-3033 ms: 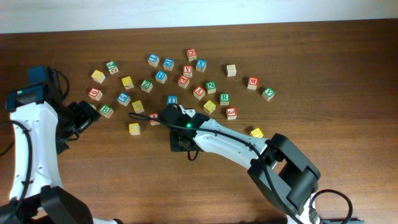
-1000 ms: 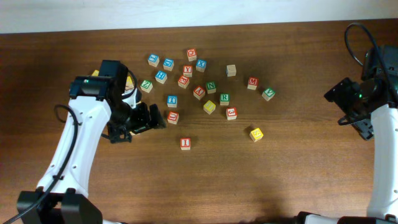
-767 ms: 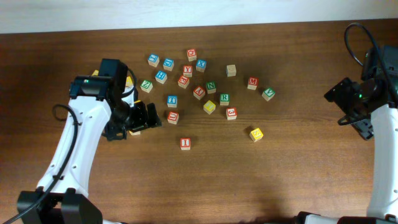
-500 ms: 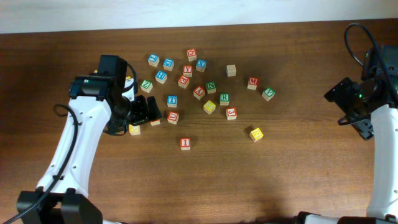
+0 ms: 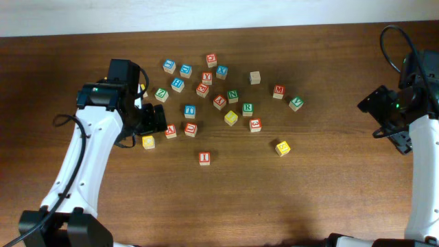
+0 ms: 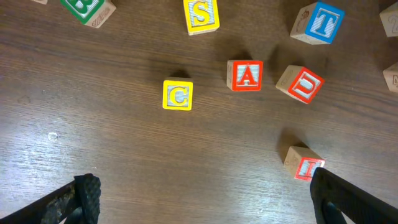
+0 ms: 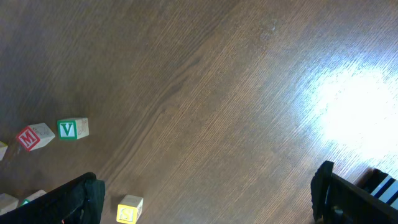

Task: Spell out ICRA
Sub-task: 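Move the left gripper over the yellow C block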

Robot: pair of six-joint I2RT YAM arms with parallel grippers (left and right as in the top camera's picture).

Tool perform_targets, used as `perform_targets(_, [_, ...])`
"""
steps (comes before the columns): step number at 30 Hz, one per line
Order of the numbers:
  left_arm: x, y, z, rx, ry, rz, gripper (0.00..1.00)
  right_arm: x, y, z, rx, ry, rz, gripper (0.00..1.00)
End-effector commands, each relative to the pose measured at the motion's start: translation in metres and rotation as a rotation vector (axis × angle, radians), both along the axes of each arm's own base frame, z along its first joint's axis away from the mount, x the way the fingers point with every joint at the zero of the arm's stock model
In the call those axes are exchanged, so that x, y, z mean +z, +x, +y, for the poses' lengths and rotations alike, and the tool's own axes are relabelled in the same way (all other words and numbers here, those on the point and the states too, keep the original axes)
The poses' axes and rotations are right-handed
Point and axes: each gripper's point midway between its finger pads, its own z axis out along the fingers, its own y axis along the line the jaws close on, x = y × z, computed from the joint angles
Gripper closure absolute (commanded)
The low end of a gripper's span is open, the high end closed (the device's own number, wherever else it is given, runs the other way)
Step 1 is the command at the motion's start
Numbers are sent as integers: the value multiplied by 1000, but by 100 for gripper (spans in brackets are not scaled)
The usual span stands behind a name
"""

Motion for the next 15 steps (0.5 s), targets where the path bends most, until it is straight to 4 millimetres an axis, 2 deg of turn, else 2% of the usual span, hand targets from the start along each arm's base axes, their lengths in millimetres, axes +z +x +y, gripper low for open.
perform_targets(1, [3,2,9,0,55,-17,1,0,0,-4,-9,-14,6,2])
perform_targets(3, [3,3,22,14,124,-19,1,0,0,-4,-9,-14,5,2])
perform_targets(6, [-3,0,21,11,125,12,1,0,0,-4,-9,-14,6,2])
perform_targets(12, [-33,-6,18,1,117,139,2,0,0,-4,-9,-13,6,2])
perform_targets(15, [-41,-5,23,8,122,161,3,0,0,-4,-9,-13,5,2])
